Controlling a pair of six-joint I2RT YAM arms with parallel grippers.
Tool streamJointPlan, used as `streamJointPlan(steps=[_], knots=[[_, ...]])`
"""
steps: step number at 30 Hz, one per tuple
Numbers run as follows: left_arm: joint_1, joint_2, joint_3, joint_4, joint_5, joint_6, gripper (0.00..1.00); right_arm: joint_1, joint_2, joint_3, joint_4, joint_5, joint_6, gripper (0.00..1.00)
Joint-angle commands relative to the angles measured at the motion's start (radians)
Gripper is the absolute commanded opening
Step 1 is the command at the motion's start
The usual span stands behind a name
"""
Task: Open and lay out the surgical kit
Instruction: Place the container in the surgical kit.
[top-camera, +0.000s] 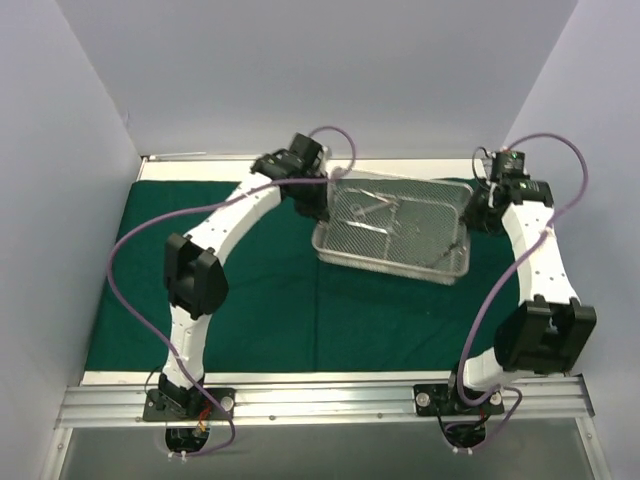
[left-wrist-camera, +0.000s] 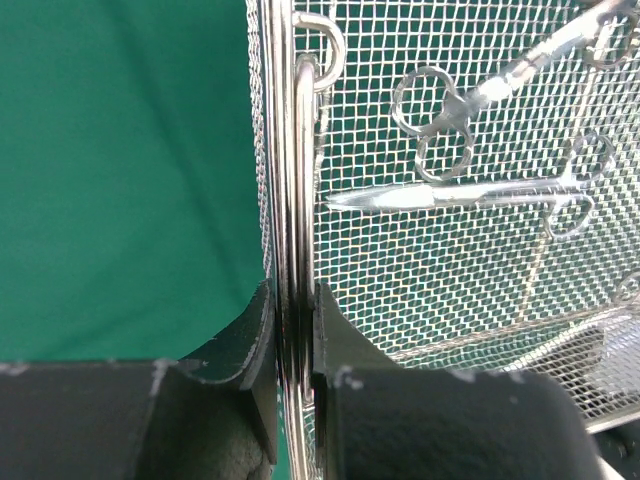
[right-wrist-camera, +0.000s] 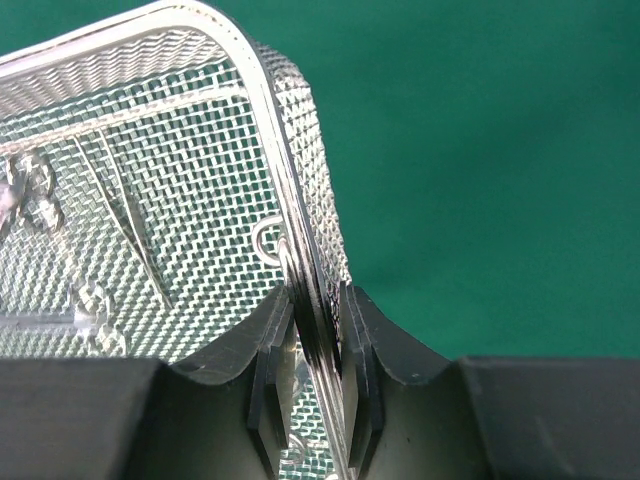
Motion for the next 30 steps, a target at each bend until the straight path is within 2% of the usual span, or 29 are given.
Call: streamJointPlan(steps=[1,6,12,18,21,26,30], knots=[[-0.062,-0.120,-0.005,0.182,0.102,-0.101,0.02,0.003,-0.110,-0.075,0.034,-0.008,-0.006,0.00],[-0.102,-0.123,-0.103,0.193,0.095,-0.078,0.02,-0.015,-0.154,-0.211,0.061,0.026,-0.027,0.00],[-0.140,-0.091,-0.168,0.230,0.136,-0.070,0.02,-0.070,-0.118,-0.333,0.130,0.023,-0.039,0.00],[-0.160,-0.056,-0.223,0.254,0.181,-0.055,0.03,-0.118,-0.081,-0.376,0.161,0.029,-0.048,0.00],[-0.159,-0.063,-0.294,0.283,0.204,-0.035,0.13,-0.120,-0.076,-0.384,0.154,0.034,-0.044,0.00],[-0.159,-0.068,-0.378,0.311,0.227,-0.016,0.20,-0.118,-0.073,-0.407,0.147,0.040,-0.042,0.00],[-0.154,-0.071,-0.412,0.314,0.227,-0.004,0.37,-0.120,-0.075,-0.425,0.146,0.028,-0.035,0.01]])
